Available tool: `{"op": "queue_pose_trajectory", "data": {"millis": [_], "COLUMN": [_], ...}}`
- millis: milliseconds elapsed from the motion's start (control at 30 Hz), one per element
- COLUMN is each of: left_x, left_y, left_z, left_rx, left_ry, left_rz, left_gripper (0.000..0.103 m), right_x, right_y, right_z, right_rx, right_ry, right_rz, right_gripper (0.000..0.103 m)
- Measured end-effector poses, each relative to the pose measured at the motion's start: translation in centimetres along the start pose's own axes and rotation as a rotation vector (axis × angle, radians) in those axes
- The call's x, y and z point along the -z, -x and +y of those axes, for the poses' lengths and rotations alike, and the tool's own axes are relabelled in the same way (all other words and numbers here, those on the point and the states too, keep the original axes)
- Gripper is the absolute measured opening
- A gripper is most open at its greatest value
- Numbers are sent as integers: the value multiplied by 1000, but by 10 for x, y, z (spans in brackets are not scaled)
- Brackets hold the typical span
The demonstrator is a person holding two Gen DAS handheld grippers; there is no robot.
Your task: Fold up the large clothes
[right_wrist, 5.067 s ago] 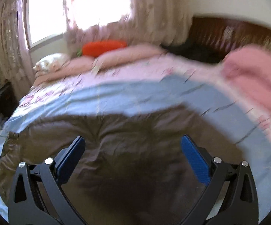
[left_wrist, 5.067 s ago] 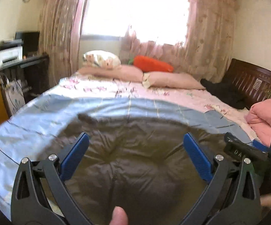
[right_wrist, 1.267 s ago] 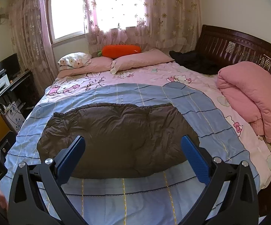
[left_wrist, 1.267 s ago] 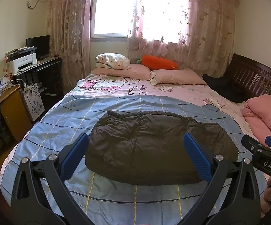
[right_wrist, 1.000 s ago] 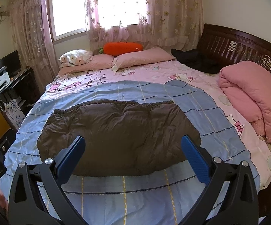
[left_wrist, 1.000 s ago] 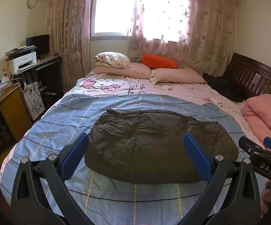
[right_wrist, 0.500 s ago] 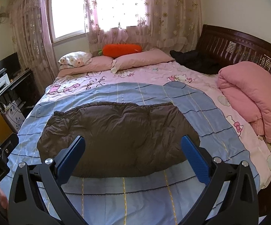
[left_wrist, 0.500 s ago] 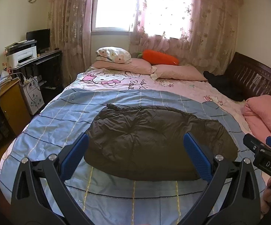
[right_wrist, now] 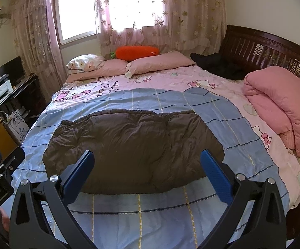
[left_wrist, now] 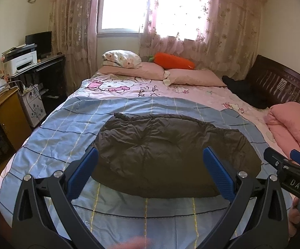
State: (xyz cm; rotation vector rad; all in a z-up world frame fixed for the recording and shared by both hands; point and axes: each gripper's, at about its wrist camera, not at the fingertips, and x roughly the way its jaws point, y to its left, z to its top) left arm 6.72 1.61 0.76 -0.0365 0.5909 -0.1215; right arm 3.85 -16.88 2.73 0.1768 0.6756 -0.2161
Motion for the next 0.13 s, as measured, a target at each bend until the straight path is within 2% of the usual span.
{"op": "queue_pose_trajectory", "data": {"millis": [133], "left_x": [1], "left_y": [0], "left_z": [-3], "left_rx": [-2], "left_ry": [-6], "left_rz": [9], "left_gripper": [101], "right_x": [1], "right_y": [0], "right_z": [1], "right_rx": [-2], "right_ry": [2], "right_rz": [3], "right_gripper": [102]}}
